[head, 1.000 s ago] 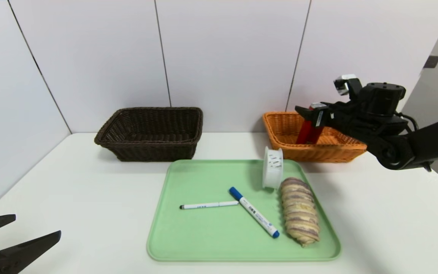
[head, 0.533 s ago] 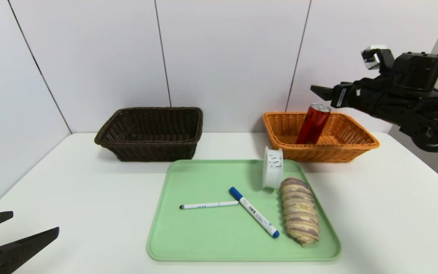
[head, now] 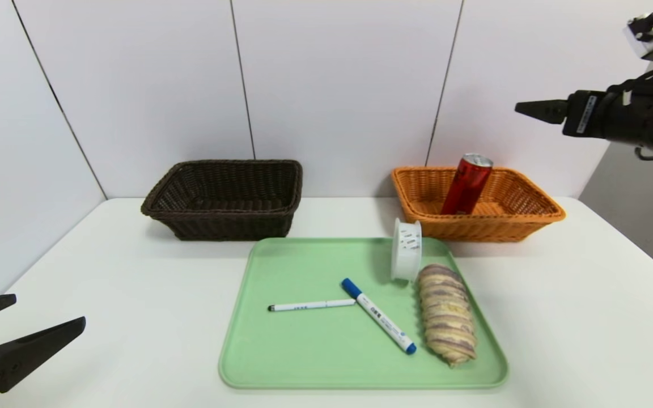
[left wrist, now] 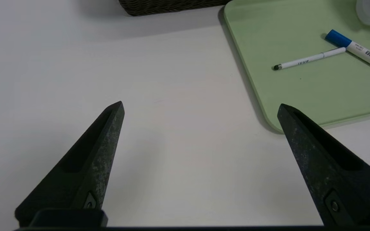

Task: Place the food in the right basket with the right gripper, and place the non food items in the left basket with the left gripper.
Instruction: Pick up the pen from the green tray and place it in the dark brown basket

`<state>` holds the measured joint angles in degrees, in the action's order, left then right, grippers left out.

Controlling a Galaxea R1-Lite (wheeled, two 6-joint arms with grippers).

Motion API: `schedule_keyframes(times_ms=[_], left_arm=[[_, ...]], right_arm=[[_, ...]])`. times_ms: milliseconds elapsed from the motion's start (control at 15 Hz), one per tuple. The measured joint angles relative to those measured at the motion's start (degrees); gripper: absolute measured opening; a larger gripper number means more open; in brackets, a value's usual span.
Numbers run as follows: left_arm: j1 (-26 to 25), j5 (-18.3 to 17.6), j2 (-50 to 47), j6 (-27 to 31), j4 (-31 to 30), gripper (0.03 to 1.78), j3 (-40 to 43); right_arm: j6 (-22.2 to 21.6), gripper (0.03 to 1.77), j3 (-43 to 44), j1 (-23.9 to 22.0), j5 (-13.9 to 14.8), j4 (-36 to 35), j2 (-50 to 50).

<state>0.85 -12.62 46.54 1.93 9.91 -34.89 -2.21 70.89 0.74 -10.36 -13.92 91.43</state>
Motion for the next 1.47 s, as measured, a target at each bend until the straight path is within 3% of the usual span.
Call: schedule_keyframes(times_ms=[267, 467, 600, 800, 1067, 1333, 1467], left_arm=[[0.07, -1.02, 2.90, -0.02, -0.57, 1.69, -3.95], [0.18, -7.12, 6.99, 0.16, -0.55, 1.69, -8.87], [1.15, -10.95, 10.29, 0.57, -0.51, 1.69, -11.28], [5.40, -11.96, 15.80, 0.77, -0.62, 1.69, -14.58], [15.02, -11.89, 21.87, 1.07, -0.60, 1.69, -17.18], [22.80, -11.56, 28.48, 8.77, -0.57, 1.69, -18.44], [25.19, -11.61, 31.12, 9.23, -0.63, 1.69, -19.27]], right_arm=[[-0.32, 1.69, 0.00, -2.12, 1.11, 14.41, -8.80], [-0.29, 1.69, -0.11, -2.72, 4.77, 23.89, -14.70], [-0.27, 1.69, -0.13, -2.80, 5.66, 29.46, -17.79], [-0.27, 1.69, -0.22, -2.83, 5.55, 37.13, -20.96], [0.01, 1.69, -2.06, -1.34, 4.56, 39.66, -23.24], [-0.05, 1.69, -4.27, 5.62, 4.33, 39.63, -23.49], [-0.11, 1.69, -5.32, 9.45, 4.28, 39.55, -22.94]])
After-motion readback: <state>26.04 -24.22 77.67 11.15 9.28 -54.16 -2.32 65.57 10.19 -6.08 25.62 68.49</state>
